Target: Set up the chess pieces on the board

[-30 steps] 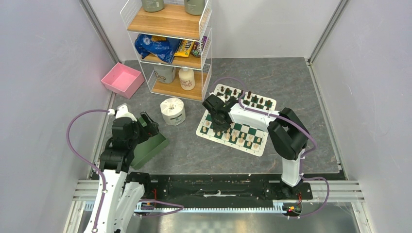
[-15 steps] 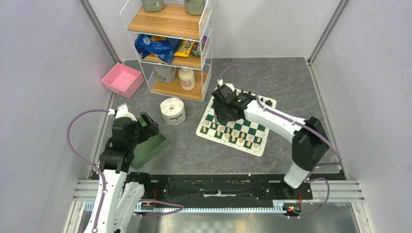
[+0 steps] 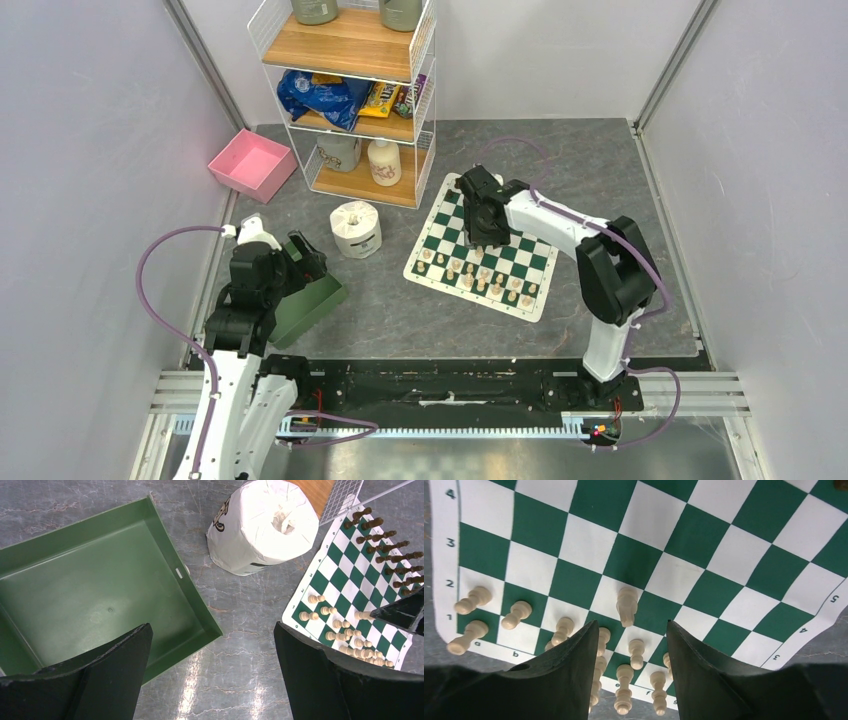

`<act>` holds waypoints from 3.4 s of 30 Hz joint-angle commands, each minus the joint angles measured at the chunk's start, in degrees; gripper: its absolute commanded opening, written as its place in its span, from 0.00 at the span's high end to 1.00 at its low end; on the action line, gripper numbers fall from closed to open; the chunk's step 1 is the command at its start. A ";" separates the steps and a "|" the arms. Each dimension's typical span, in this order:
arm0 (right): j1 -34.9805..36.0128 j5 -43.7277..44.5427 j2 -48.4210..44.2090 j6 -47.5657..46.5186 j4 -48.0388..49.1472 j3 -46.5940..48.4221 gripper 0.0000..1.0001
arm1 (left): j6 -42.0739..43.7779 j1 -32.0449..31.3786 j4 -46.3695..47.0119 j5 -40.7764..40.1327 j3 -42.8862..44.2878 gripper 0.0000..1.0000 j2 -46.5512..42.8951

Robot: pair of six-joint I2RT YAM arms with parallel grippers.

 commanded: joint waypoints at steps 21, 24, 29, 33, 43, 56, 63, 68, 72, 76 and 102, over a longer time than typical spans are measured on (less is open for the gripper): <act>-0.34 -0.52 5.37 -3.32 -0.14 4.65 0.70 | 1.59 -0.06 1.70 0.25 0.00 0.02 -0.15; -0.34 -0.61 5.56 -3.24 -0.12 4.51 0.66 | 1.56 -0.12 1.69 0.23 0.00 0.02 -0.14; -0.34 -1.13 5.37 -3.30 -0.09 4.43 0.69 | 1.51 -0.10 1.69 0.29 0.04 0.02 -0.14; -0.34 -1.65 5.14 -3.28 -0.14 4.25 0.69 | 1.55 -0.08 1.67 0.35 0.00 0.02 -0.22; -0.36 -2.25 5.00 -4.26 -1.42 5.79 0.87 | 1.59 -0.06 1.69 0.34 0.00 0.02 -0.41; 2.67 -3.36 -5.14 -3.56 -4.75 8.81 0.89 | 1.54 -0.06 1.69 0.51 0.04 0.02 -0.74; 10.98 -2.58 -4.89 -0.38 -4.80 11.34 0.89 | 1.55 -0.07 1.69 0.48 0.00 0.01 -0.67; 14.43 -1.53 -1.10 0.64 -4.29 13.05 0.88 | 1.59 -0.06 1.73 0.66 0.03 0.02 -0.66; 15.64 -0.46 2.38 0.65 -4.35 13.97 0.88 | 1.58 -0.06 1.69 0.69 0.00 0.02 -0.68; 16.01 0.04 4.78 0.52 -4.14 14.47 0.88 | 1.52 -0.08 1.69 0.43 0.00 0.02 -0.78; 16.01 0.02 11.67 0.70 -2.01 13.68 0.84 | 1.56 -0.08 1.69 0.22 0.00 0.02 -0.52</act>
